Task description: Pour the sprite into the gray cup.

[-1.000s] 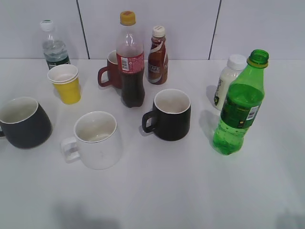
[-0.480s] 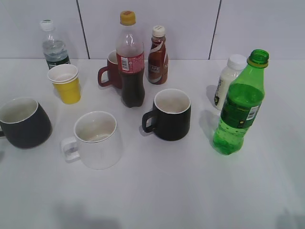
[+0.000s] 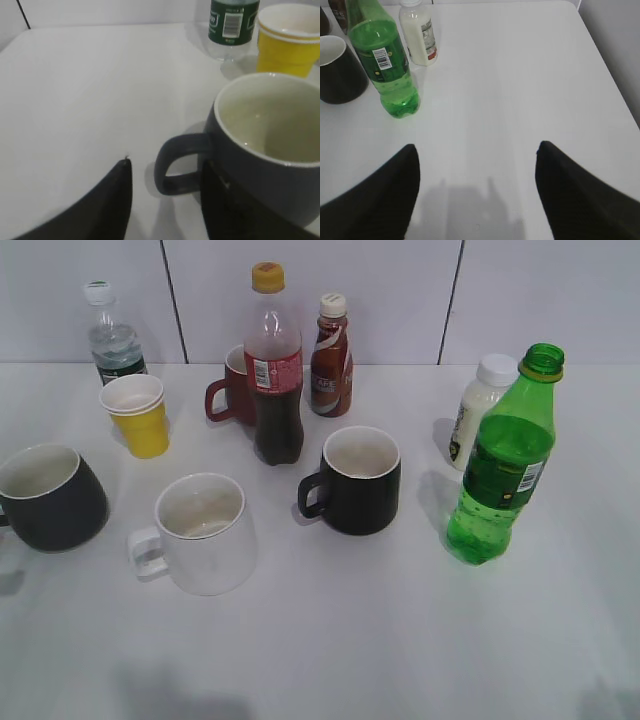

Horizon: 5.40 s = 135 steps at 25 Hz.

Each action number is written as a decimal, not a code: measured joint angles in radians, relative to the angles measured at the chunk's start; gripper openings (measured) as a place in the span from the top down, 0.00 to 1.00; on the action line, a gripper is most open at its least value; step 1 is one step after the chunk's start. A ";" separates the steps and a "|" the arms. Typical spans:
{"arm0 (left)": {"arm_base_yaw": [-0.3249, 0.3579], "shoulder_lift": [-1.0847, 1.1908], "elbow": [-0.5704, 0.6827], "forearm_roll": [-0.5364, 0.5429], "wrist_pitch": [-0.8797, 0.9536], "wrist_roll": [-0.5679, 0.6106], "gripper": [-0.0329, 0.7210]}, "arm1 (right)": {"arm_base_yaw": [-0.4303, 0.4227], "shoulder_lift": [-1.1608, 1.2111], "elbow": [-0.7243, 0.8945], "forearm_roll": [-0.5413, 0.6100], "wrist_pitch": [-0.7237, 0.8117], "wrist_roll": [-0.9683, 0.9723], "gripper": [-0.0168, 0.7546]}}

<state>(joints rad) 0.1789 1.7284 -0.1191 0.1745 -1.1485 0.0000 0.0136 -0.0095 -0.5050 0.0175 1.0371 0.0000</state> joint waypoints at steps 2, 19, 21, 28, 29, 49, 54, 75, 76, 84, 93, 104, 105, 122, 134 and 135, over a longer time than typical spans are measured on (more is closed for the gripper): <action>0.000 0.067 0.000 -0.008 -0.036 0.000 0.49 | 0.000 0.000 0.000 0.000 0.000 0.000 0.27; 0.000 0.313 -0.171 0.012 -0.061 0.006 0.49 | 0.000 0.000 0.000 0.011 0.000 0.000 0.27; 0.000 0.328 -0.203 0.016 -0.061 0.006 0.50 | 0.000 0.000 0.000 0.012 0.000 0.000 0.27; 0.001 0.339 -0.272 0.054 -0.061 0.007 0.57 | 0.000 0.000 0.000 0.015 0.000 0.000 0.27; 0.002 0.339 -0.272 0.062 -0.061 0.007 0.58 | 0.000 0.000 0.000 0.016 0.000 0.000 0.27; 0.180 0.328 -0.407 0.484 -0.055 0.009 0.59 | 0.000 0.000 0.000 0.078 0.000 0.000 0.27; 0.180 0.328 -0.419 0.498 -0.054 0.009 0.59 | 0.000 0.000 0.000 0.078 0.000 0.000 0.27; 0.182 0.328 -0.371 0.652 -0.015 0.009 0.49 | 0.000 0.000 0.000 0.079 0.000 0.000 0.27; 0.182 0.328 -0.381 0.657 -0.015 0.009 0.49 | 0.000 0.000 0.000 0.079 0.000 0.000 0.27; 0.178 0.329 -0.419 0.662 0.013 0.009 0.49 | 0.000 0.000 0.000 0.079 0.000 0.000 0.27; 0.132 0.392 -0.452 0.651 -0.011 0.009 0.52 | 0.000 0.000 0.000 0.079 0.000 0.000 0.27; 0.130 0.406 -0.494 0.654 -0.032 0.009 0.60 | 0.000 0.000 0.000 0.079 0.000 0.000 0.27; 0.128 0.406 -0.495 0.655 -0.032 0.009 0.65 | 0.000 0.000 0.000 0.079 0.000 0.000 0.27; 0.112 0.298 -0.451 0.640 -0.014 -0.084 0.88 | 0.000 0.000 0.000 0.140 -0.009 0.000 0.27; 0.109 -0.020 -0.232 0.406 -0.016 -0.092 0.88 | 0.000 0.267 0.041 0.428 -0.707 -0.325 0.33; 0.102 -0.035 -0.226 0.386 -0.016 -0.092 0.88 | 0.000 0.317 0.052 0.439 -0.778 -0.359 0.33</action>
<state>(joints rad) 0.2809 1.6933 -0.3448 0.5607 -1.1645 -0.0923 0.0136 0.3071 -0.4528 0.4564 0.2588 -0.3591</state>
